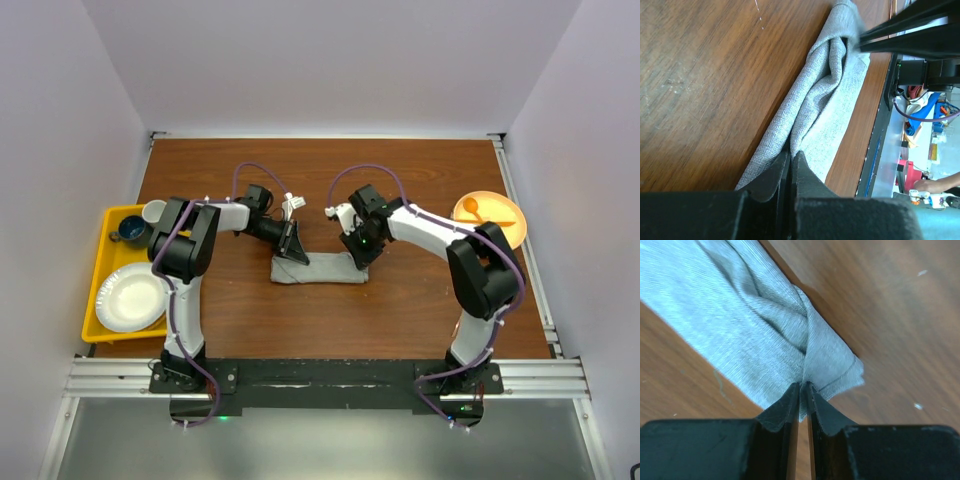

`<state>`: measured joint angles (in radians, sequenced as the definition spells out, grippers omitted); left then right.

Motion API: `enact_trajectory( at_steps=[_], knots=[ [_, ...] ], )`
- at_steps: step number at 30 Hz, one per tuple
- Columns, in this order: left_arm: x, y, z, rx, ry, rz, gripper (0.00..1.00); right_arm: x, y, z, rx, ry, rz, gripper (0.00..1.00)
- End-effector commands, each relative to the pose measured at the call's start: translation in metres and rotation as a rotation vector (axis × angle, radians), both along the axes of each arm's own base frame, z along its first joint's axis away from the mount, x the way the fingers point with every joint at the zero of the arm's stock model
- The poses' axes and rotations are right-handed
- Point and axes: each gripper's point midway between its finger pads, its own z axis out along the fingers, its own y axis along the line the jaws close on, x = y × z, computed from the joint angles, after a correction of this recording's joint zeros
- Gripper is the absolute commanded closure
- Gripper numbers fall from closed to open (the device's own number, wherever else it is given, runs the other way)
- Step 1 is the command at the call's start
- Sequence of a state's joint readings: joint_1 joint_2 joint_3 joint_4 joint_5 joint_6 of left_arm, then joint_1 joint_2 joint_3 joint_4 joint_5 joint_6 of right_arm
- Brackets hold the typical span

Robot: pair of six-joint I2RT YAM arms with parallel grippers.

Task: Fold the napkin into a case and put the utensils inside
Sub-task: Grasp the top corner of the smaller rectangle folded napkin from the folded napkin, then pick up the smaller rectangle-folded napkin from the center of the board.

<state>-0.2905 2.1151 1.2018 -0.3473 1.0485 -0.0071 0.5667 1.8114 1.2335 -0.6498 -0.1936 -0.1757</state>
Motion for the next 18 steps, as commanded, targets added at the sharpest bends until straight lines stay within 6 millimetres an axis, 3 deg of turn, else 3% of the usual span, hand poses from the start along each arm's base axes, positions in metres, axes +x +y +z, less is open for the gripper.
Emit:
enact_trajectory(
  at_steps=[1, 5, 8, 10, 12, 13, 16, 17, 18],
  knots=[
    [-0.014, 0.037, -0.073, 0.292, -0.002, 0.009, 1.00, -0.009, 0.001, -0.026, 0.007, 0.051, -0.027, 0.85],
    [-0.014, 0.037, -0.073, 0.292, -0.010, 0.005, 1.00, -0.016, 0.008, -0.016, 0.058, 0.077, -0.029, 0.84],
    [-0.014, 0.038, -0.075, 0.294, -0.012, 0.003, 1.00, -0.012, 0.021, 0.023, 0.160, 0.037, -0.002, 0.76],
    [-0.013, 0.037, -0.076, 0.289, -0.010, 0.004, 1.00, -0.002, 0.031, 0.058, 0.234, -0.032, 0.019, 0.63],
    [-0.012, 0.036, -0.076, 0.286, -0.012, 0.007, 1.00, 0.002, 0.039, 0.079, 0.294, -0.072, 0.062, 0.53],
    [-0.013, 0.035, -0.077, 0.283, -0.006, 0.004, 1.00, 0.007, 0.043, 0.091, 0.321, -0.103, 0.078, 0.40],
    [-0.012, 0.034, -0.078, 0.276, -0.001, 0.009, 1.00, 0.014, 0.052, 0.099, 0.359, -0.144, 0.140, 0.22],
    [-0.011, 0.035, -0.078, 0.278, -0.007, 0.007, 1.00, 0.014, 0.052, 0.087, 0.335, -0.128, 0.185, 0.21],
    [-0.011, 0.035, -0.077, 0.279, -0.012, 0.005, 1.00, 0.012, 0.057, 0.089, 0.368, -0.110, 0.230, 0.20]
  ],
)
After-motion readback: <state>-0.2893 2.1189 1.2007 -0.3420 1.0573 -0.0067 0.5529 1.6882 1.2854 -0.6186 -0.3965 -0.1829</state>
